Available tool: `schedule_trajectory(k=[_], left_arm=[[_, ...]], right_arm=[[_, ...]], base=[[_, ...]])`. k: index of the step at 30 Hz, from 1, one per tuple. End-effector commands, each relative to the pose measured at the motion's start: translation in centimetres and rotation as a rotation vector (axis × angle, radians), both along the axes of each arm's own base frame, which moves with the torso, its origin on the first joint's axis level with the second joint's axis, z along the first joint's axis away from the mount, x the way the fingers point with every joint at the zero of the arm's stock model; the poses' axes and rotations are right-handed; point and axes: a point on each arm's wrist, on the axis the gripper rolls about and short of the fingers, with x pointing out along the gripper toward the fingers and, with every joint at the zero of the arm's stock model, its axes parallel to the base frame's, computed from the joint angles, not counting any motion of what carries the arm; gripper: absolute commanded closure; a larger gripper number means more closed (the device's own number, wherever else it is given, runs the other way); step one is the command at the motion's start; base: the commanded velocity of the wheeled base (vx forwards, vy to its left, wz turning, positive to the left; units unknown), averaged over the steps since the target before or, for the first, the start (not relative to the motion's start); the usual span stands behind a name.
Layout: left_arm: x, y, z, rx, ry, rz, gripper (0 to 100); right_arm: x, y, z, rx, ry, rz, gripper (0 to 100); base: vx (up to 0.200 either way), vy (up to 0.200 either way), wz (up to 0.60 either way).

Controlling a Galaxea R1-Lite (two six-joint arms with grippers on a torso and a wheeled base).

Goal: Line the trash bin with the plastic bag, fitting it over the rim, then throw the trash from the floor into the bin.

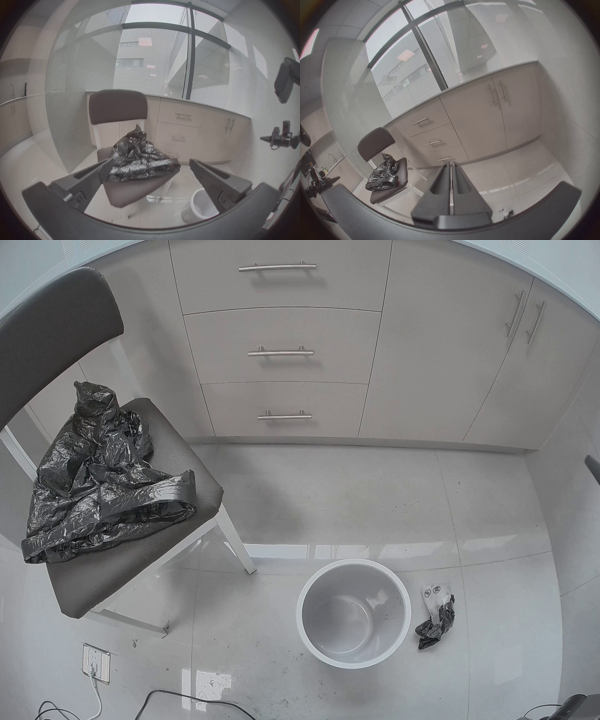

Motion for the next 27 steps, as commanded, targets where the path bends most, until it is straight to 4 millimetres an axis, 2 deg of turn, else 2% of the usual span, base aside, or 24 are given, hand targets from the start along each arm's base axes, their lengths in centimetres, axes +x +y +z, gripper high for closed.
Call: schedule_trajectory(k=[1, 6, 11, 19, 22, 27], left_arm=[[5.6, -0.1, 2.5, 0.062, 0.157, -0.015, 0], [6.2, 0.3, 2.2, 0.121, 0.206, 0.165, 0], [6.1, 0.5, 1.6, 0.152, 0.250, 0.253, 0], [5.4, 0.5, 1.0, 0.200, 0.293, 0.272, 0], [5.6, 0.5, 0.9, 0.209, 0.319, 0.272, 0], [6.6, 0.5, -0.2, 0.325, 0.467, 0.243, 0]], right_arm=[[6.4, 2.0, -2.6, 0.011, 0.171, 0.072, 100], [6.9, 2.2, -2.9, 0.005, 0.191, 0.075, 100], [6.8, 2.2, -2.6, 0.011, 0.179, 0.072, 100], [6.3, 1.9, -2.4, 0.007, 0.161, 0.063, 100], [6.6, 1.9, -2.9, 0.001, 0.182, 0.055, 100], [7.5, 1.9, -3.7, 0.002, 0.229, 0.044, 100]], base=[[0.000, 0.000, 0.00], [0.000, 0.000, 0.00], [0.000, 0.000, 0.00], [0.000, 0.000, 0.00], [0.000, 0.000, 0.00], [0.000, 0.000, 0.00]])
